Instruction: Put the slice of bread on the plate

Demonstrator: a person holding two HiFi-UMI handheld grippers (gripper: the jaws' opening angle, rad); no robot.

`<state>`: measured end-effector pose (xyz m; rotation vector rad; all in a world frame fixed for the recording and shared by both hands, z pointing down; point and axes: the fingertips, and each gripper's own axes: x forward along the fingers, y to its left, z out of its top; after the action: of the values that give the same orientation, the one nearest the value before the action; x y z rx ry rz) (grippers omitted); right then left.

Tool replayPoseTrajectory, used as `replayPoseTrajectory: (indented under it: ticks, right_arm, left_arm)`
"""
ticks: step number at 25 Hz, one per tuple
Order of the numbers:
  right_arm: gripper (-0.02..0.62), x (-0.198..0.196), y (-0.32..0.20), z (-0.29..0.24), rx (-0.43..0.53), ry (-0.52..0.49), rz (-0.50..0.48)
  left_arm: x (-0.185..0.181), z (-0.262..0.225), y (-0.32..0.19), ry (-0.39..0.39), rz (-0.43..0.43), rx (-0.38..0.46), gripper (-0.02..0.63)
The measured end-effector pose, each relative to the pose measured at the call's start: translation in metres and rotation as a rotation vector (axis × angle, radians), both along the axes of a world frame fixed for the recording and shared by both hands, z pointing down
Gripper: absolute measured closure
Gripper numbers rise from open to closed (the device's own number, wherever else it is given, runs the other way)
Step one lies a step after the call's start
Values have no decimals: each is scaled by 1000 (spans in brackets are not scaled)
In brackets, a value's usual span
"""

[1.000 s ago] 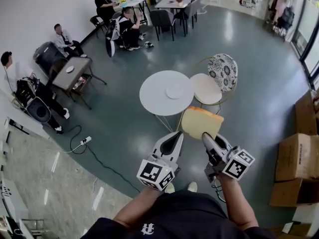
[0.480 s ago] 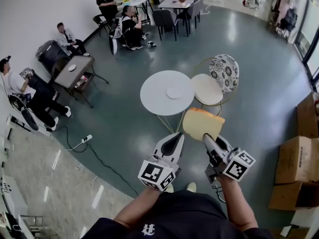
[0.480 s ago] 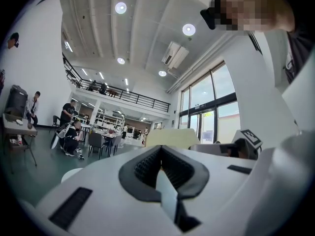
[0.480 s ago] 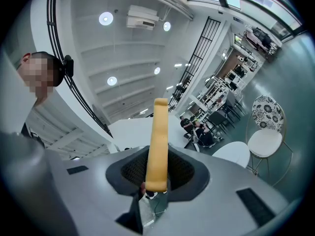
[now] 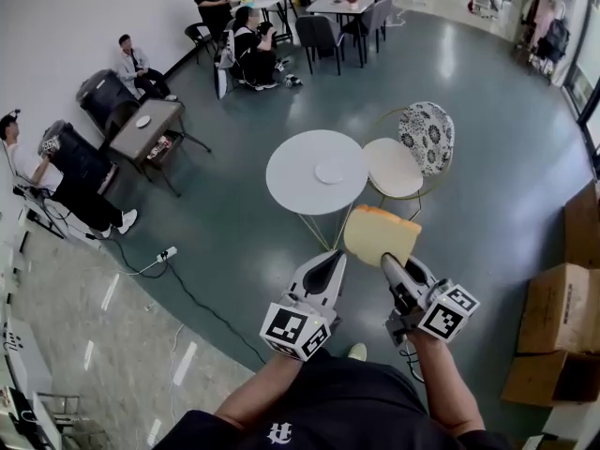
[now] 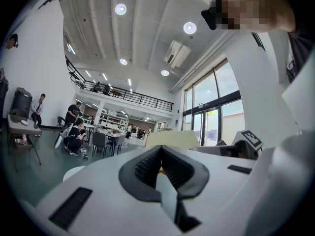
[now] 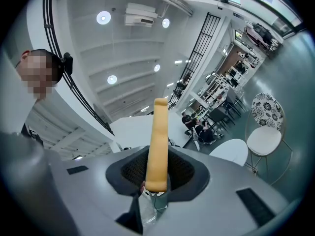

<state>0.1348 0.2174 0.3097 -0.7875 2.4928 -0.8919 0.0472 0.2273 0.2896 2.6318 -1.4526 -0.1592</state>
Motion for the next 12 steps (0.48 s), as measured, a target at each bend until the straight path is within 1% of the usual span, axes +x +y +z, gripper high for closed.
replayPoseTrajectory:
  ticks: [6,12]
  right_arm:
    - [503,3,-7,4,-7,-3,-15]
    - [503,-1,-27,9,-11,0,-16]
  left_arm:
    - [5,4,-6,-3,-14,-6,600]
    - [3,6,-25,-1,-15,-3,600]
